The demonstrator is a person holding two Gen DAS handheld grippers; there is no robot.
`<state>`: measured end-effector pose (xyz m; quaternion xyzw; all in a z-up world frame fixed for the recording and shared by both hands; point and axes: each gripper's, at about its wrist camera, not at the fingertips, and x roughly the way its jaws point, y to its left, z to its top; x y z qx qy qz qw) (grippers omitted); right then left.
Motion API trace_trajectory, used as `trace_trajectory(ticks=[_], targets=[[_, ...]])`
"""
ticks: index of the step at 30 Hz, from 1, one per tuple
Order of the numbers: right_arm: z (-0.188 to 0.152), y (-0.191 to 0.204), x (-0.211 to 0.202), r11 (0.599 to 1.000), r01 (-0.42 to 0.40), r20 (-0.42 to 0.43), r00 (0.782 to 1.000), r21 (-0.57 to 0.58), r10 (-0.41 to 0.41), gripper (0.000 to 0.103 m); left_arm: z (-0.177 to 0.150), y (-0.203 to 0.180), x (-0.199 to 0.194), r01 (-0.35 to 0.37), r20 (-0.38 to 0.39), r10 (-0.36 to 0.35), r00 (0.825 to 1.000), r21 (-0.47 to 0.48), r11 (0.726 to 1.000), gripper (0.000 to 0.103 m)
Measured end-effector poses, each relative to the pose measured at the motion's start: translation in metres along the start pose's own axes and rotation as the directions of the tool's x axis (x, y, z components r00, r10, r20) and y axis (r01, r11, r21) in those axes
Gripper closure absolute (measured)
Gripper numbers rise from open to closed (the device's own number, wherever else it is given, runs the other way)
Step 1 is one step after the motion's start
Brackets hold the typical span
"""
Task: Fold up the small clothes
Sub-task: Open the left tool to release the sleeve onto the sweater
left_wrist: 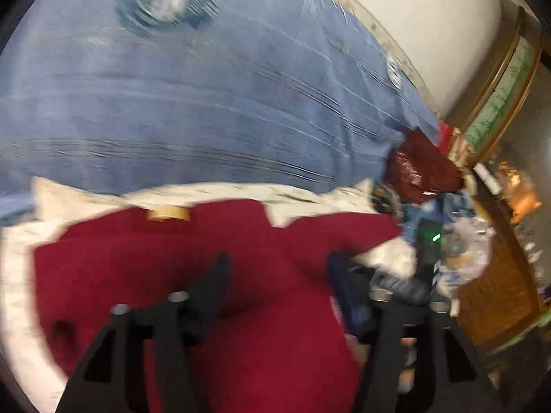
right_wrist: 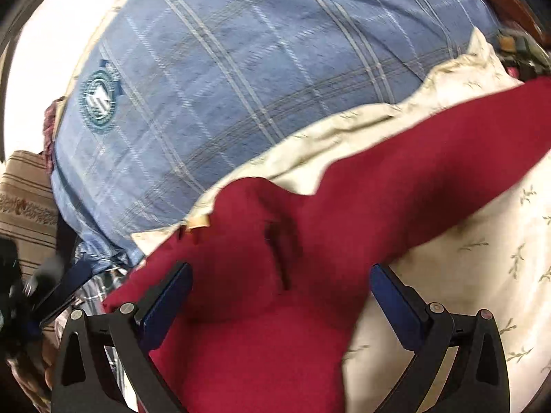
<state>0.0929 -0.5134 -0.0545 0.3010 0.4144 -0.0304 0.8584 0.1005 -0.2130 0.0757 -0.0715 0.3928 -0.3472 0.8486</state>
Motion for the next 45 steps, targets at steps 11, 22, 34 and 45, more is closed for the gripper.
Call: trace_trajectory(ticks=[11, 22, 34, 45], targets=[[0.003, 0.043, 0.052, 0.956, 0.101, -0.018, 0.994, -0.275, -0.110, 0.003, -0.024, 0.141, 0.034, -0.429, -0.006, 0.437, 0.899, -0.208, 0.879, 0.032], [0.016, 0.052, 0.004, 0.881, 0.258, 0.177, 0.963, -0.397, -0.202, 0.102, -0.052, 0.155, 0.036, -0.480, -0.041, 0.483, 0.875, -0.208, 0.852, 0.032], [-0.005, 0.062, 0.065, 0.861, 0.259, 0.030, 0.961, -0.438, -0.274, 0.047, -0.062, 0.176, 0.065, -0.547, -0.145, 0.528, 0.837, -0.192, 0.815, 0.031], [0.008, 0.041, 0.015, 0.873, 0.282, 0.105, 0.959, -0.397, -0.262, 0.100, -0.060, 0.156, 0.022, -0.502, -0.082, 0.497, 0.864, -0.227, 0.834, 0.031]])
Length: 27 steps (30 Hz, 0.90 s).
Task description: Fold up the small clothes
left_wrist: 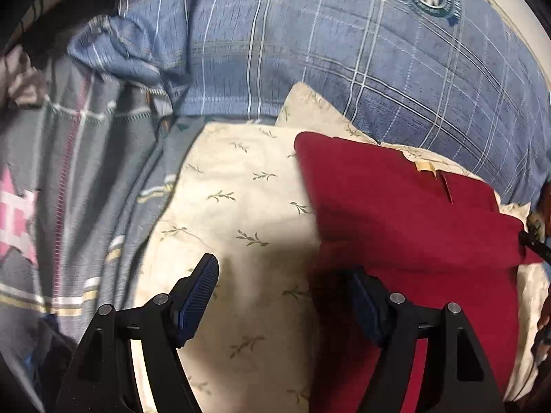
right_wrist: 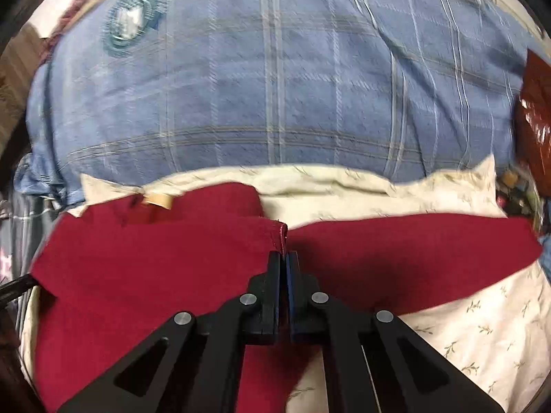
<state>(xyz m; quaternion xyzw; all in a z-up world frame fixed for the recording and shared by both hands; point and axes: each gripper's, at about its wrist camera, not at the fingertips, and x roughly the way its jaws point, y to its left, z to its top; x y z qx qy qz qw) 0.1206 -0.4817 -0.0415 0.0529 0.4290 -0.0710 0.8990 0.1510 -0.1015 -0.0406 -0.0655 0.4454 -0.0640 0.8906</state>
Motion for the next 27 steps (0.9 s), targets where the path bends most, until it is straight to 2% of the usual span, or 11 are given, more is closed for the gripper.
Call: trace_trajectory(ticks=[2, 4, 7, 9, 14, 16, 19, 21, 24, 25, 27], targets=[[-0.004, 0.000, 0.011, 1.000, 0.006, -0.041, 0.999, 0.004, -0.005, 0.100, -0.005, -0.005, -0.009, -0.035, 0.017, 0.034, 0.999, 0.035, 0.999, 0.031], [-0.007, 0.003, 0.016, 0.999, 0.032, -0.058, 0.998, -0.003, -0.032, 0.095, -0.008, -0.006, -0.019, -0.065, 0.038, 0.064, 0.997, 0.042, 0.997, 0.033], [-0.009, -0.004, 0.001, 0.999, 0.032, -0.026, 0.999, 0.025, -0.032, 0.073, -0.011, -0.005, -0.039, -0.084, 0.105, 0.080, 0.991, 0.029, 0.996, 0.033], [-0.008, 0.002, -0.013, 1.000, 0.004, 0.018, 1.000, 0.025, -0.005, 0.064, -0.008, -0.008, -0.038, -0.036, 0.110, 0.034, 0.993, 0.018, 0.999, 0.031], [-0.003, 0.043, 0.005, 0.985, -0.173, -0.027, 0.985, -0.015, 0.173, 0.065, 0.005, -0.026, -0.016, 0.045, 0.079, -0.045, 0.996, 0.005, 0.999, 0.031], [-0.006, 0.060, 0.018, 0.982, -0.179, -0.043, 0.983, -0.055, 0.177, 0.065, 0.007, -0.031, 0.002, 0.037, 0.049, -0.038, 0.998, 0.018, 0.999, 0.031], [-0.011, 0.082, 0.044, 0.973, -0.213, -0.092, 0.975, -0.089, 0.205, 0.066, 0.003, -0.026, 0.033, -0.072, -0.003, 0.072, 0.997, 0.059, 0.996, 0.029], [-0.015, 0.090, 0.064, 0.976, -0.190, -0.130, 0.976, -0.106, 0.176, 0.068, -0.002, -0.012, 0.048, -0.049, -0.043, 0.050, 0.998, 0.026, 0.998, 0.024], [-0.016, 0.100, 0.067, 0.978, -0.160, -0.130, 0.981, -0.133, 0.142, 0.063, -0.002, -0.002, 0.045, -0.029, -0.039, 0.029, 0.999, 0.001, 1.000, 0.023], [-0.013, 0.107, 0.061, 0.977, -0.168, -0.129, 0.980, -0.133, 0.151, 0.063, -0.003, 0.000, 0.043, -0.029, -0.038, 0.028, 0.999, -0.008, 1.000, 0.023], [-0.007, 0.127, 0.046, 0.958, -0.237, -0.093, 0.970, -0.164, 0.224, 0.062, -0.006, 0.000, 0.040, -0.026, -0.040, 0.025, 0.999, -0.021, 0.999, 0.023]])
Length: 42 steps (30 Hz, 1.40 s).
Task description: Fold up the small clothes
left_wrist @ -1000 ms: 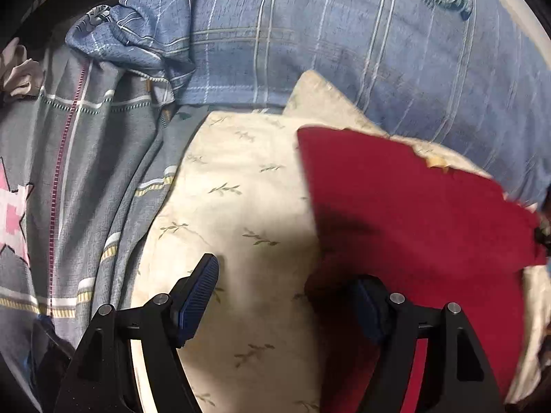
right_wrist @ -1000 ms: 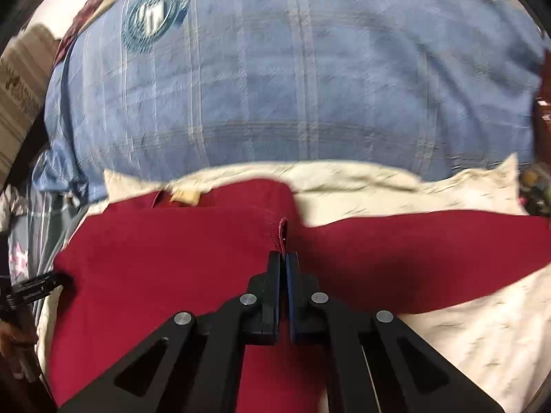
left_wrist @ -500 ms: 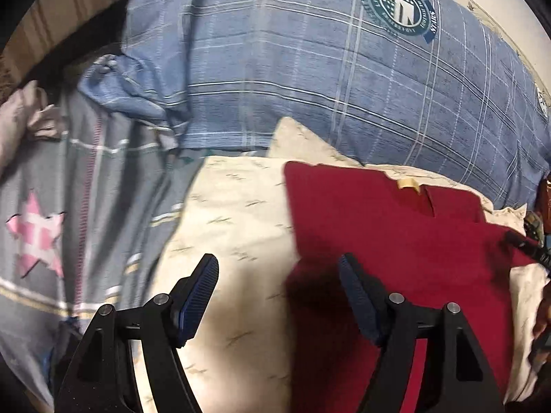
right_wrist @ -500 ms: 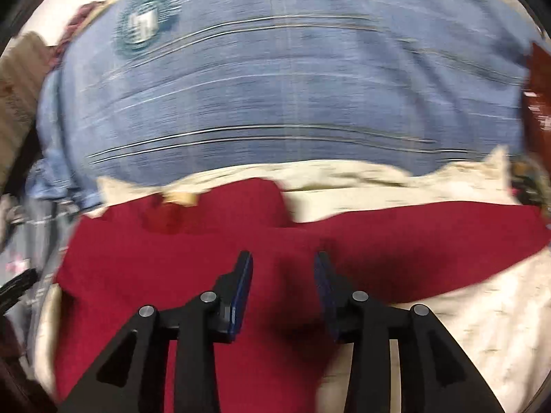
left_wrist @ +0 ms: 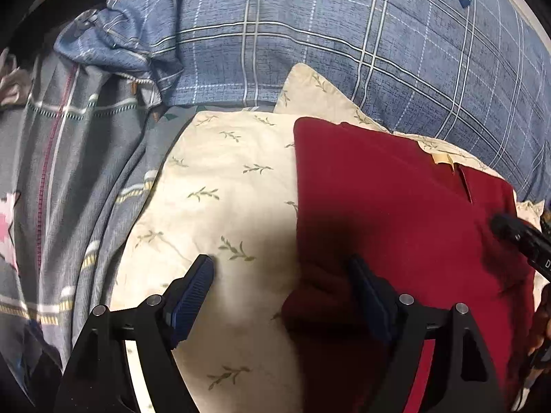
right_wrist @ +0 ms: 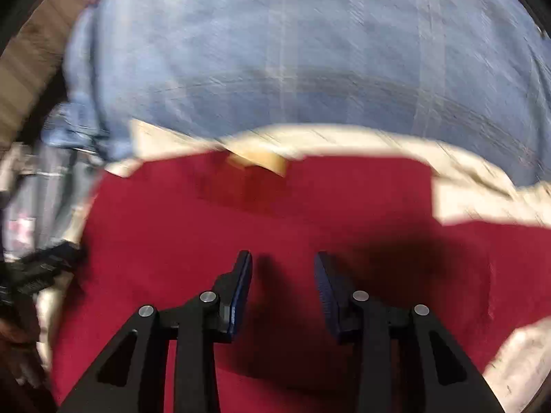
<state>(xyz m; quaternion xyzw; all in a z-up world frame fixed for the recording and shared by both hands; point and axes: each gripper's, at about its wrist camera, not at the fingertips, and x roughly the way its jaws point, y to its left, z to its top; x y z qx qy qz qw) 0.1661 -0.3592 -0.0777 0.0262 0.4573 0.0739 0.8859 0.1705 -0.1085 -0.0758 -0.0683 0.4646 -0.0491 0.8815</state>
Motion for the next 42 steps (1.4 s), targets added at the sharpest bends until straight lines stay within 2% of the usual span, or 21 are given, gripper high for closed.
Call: trace_trajectory(ticks=[3, 5, 6, 9, 13, 15, 19, 21, 25, 29, 31, 34, 35, 37, 39, 42], targets=[[0.013, 0.044, 0.009, 0.994, -0.079, 0.004, 0.997, -0.069, 0.079, 0.061, -0.002, 0.002, -0.006, 0.001, 0.001, -0.001, 1.000, 0.003, 1.000, 0.023], [0.024, 0.075, 0.028, 0.980, -0.175, -0.017, 0.984, -0.096, 0.175, 0.066, 0.001, 0.003, -0.008, 0.007, -0.003, -0.008, 1.000, -0.018, 1.000, 0.023], [0.030, 0.087, 0.039, 0.975, -0.191, -0.030, 0.982, -0.113, 0.189, 0.066, 0.002, 0.003, -0.009, 0.009, -0.005, -0.009, 1.000, -0.024, 1.000, 0.023], [0.044, 0.118, 0.077, 0.961, -0.220, -0.090, 0.974, -0.169, 0.207, 0.070, 0.003, 0.003, -0.008, -0.001, -0.005, 0.001, 1.000, -0.019, 1.000, 0.023], [0.056, 0.141, 0.112, 0.966, -0.191, -0.091, 0.980, -0.174, 0.177, 0.070, 0.004, 0.000, -0.006, -0.011, -0.002, 0.011, 1.000, -0.020, 1.000, 0.023], [0.058, 0.144, 0.114, 0.969, -0.183, -0.094, 0.981, -0.166, 0.170, 0.070, 0.005, 0.001, -0.006, -0.010, -0.003, 0.010, 1.000, -0.020, 1.000, 0.023], [0.051, 0.124, 0.078, 0.969, -0.194, -0.076, 0.980, -0.151, 0.184, 0.068, 0.005, 0.000, -0.008, -0.012, -0.002, 0.012, 1.000, -0.021, 1.000, 0.023], [0.039, 0.106, 0.052, 0.974, -0.166, -0.069, 0.985, -0.153, 0.157, 0.062, 0.005, 0.001, -0.010, -0.001, 0.004, 0.001, 1.000, -0.025, 1.000, 0.026], [0.009, 0.066, 0.012, 0.986, -0.037, -0.031, 0.999, -0.162, 0.032, 0.060, 0.003, -0.004, -0.024, 0.020, 0.055, -0.019, 0.998, -0.015, 1.000, 0.026], [-0.022, 0.026, -0.009, 0.983, 0.118, -0.022, 0.992, -0.139, -0.123, 0.059, 0.000, -0.018, -0.035, 0.093, 0.092, -0.093, 0.991, 0.000, 0.996, 0.025], [-0.033, -0.005, -0.007, 0.988, 0.146, -0.066, 0.986, -0.058, -0.150, 0.059, -0.002, -0.026, -0.036, 0.108, 0.103, -0.110, 0.989, 0.027, 0.994, 0.025], [-0.036, -0.035, -0.021, 0.993, 0.109, -0.046, 0.993, 0.052, -0.106, 0.059, -0.006, -0.037, -0.033, 0.101, 0.105, -0.108, 0.989, 0.069, 0.992, 0.025], [-0.033, -0.045, -0.027, 0.989, 0.122, -0.028, 0.992, 0.082, -0.120, 0.059, -0.006, -0.038, -0.030, 0.098, 0.095, -0.104, 0.990, 0.074, 0.992, 0.025], [-0.033, -0.062, -0.038, 0.979, 0.157, 0.022, 0.987, 0.127, -0.161, 0.054, -0.008, -0.038, -0.020, 0.082, 0.063, -0.086, 0.994, 0.070, 0.994, 0.025], [-0.034, -0.082, -0.046, 0.962, 0.196, 0.048, 0.977, 0.191, -0.209, 0.042, -0.007, -0.039, -0.015, 0.061, 0.048, -0.064, 0.997, 0.068, 0.996, 0.025], [-0.036, -0.096, -0.040, 0.958, 0.184, 0.037, 0.980, 0.221, -0.196, 0.040, -0.005, -0.040, -0.006, 0.039, 0.031, -0.041, 0.999, 0.066, 0.997, 0.023]])
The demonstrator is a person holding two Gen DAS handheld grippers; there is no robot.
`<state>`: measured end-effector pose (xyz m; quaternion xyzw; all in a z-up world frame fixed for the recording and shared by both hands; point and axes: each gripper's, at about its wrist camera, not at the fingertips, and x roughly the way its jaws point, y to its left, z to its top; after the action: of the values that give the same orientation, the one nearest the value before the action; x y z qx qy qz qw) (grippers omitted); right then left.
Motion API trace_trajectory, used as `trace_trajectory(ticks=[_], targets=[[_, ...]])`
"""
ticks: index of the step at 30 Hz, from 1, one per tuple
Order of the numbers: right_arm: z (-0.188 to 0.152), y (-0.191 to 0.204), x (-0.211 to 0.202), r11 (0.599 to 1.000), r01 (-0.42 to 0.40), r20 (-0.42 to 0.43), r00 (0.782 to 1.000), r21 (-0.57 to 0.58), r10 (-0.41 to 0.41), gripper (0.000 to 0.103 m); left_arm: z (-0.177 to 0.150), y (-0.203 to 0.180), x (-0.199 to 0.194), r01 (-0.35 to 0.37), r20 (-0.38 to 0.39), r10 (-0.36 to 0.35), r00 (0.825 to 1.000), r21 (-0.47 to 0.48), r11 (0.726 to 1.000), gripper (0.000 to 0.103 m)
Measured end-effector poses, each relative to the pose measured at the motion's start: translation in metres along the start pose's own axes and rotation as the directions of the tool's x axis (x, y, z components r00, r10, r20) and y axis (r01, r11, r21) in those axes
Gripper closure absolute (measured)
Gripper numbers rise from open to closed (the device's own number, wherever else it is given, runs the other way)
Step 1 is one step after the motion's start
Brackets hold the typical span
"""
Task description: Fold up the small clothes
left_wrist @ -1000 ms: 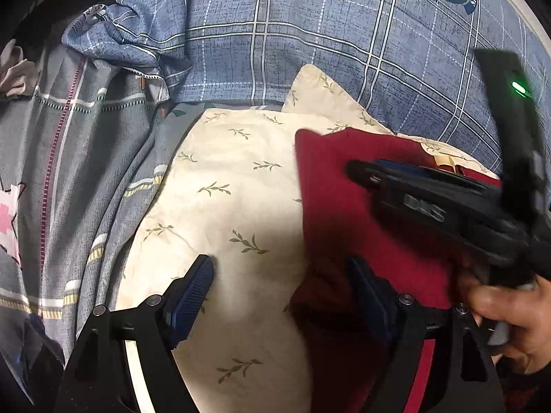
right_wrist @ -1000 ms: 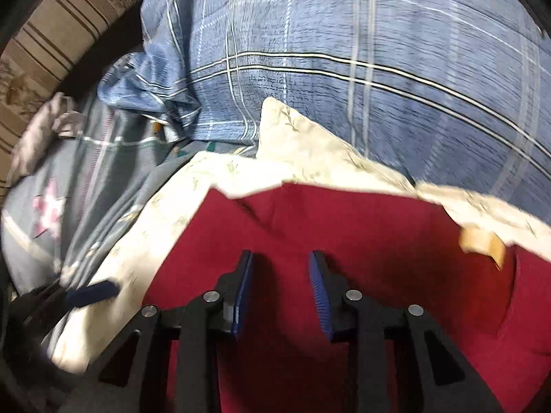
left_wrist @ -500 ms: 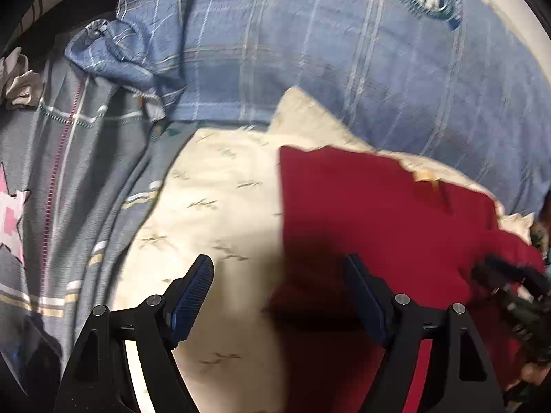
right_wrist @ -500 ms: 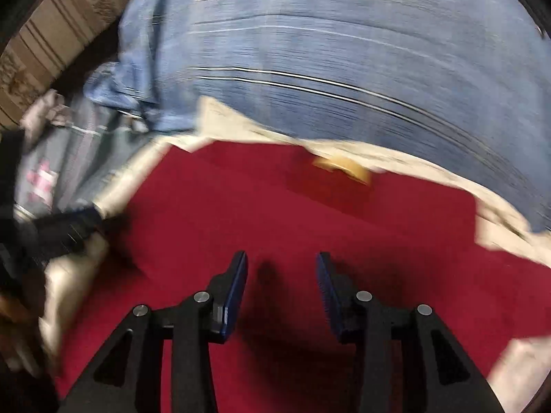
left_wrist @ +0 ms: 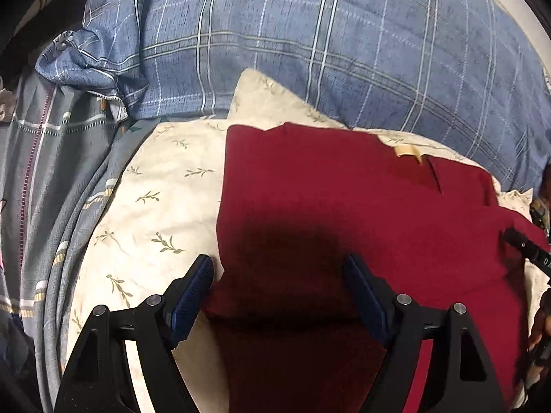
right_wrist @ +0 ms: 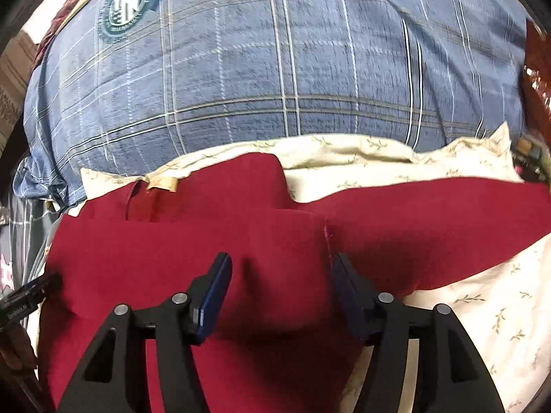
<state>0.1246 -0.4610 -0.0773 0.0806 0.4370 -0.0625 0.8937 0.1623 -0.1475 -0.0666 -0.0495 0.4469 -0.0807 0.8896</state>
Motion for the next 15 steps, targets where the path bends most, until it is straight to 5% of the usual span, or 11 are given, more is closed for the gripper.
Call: trace_trajectory(ticks=[1, 3, 4, 8, 11, 14, 15], targets=[[0.000, 0.002, 0.005, 1.000, -0.004, -0.011, 1.000, -0.018, 0.004, 0.043, 0.001, -0.001, 0.002, -0.005, -0.004, 0.005, 1.000, 0.001, 1.000, 0.023], [-0.001, 0.007, 0.006, 0.999, 0.018, -0.013, 1.000, -0.045, -0.019, 0.087, 0.002, -0.003, 0.006, -0.011, -0.006, 0.011, 1.000, 0.005, 1.000, 0.023], [0.000, 0.007, 0.005, 0.999, 0.008, -0.011, 1.000, -0.033, -0.008, 0.093, 0.002, -0.004, 0.008, -0.013, -0.006, 0.013, 1.000, 0.006, 1.000, 0.023], [0.002, 0.004, 0.003, 0.998, 0.057, 0.002, 0.998, -0.028, -0.057, 0.086, 0.002, -0.004, 0.009, -0.013, -0.004, 0.013, 1.000, 0.007, 1.000, 0.022], [0.001, -0.002, -0.007, 0.999, -0.011, 0.002, 1.000, 0.033, 0.011, 0.084, 0.002, -0.004, 0.009, -0.014, -0.001, 0.014, 1.000, 0.010, 1.000, 0.022], [-0.003, 0.002, -0.022, 0.997, -0.073, 0.020, 0.997, 0.021, 0.073, 0.061, 0.000, -0.004, 0.008, -0.016, 0.002, 0.016, 1.000, 0.012, 1.000, 0.022], [-0.004, 0.004, -0.021, 0.997, -0.077, 0.013, 0.997, 0.016, 0.077, 0.060, 0.000, -0.003, 0.008, -0.015, 0.002, 0.015, 1.000, 0.016, 1.000, 0.022]])
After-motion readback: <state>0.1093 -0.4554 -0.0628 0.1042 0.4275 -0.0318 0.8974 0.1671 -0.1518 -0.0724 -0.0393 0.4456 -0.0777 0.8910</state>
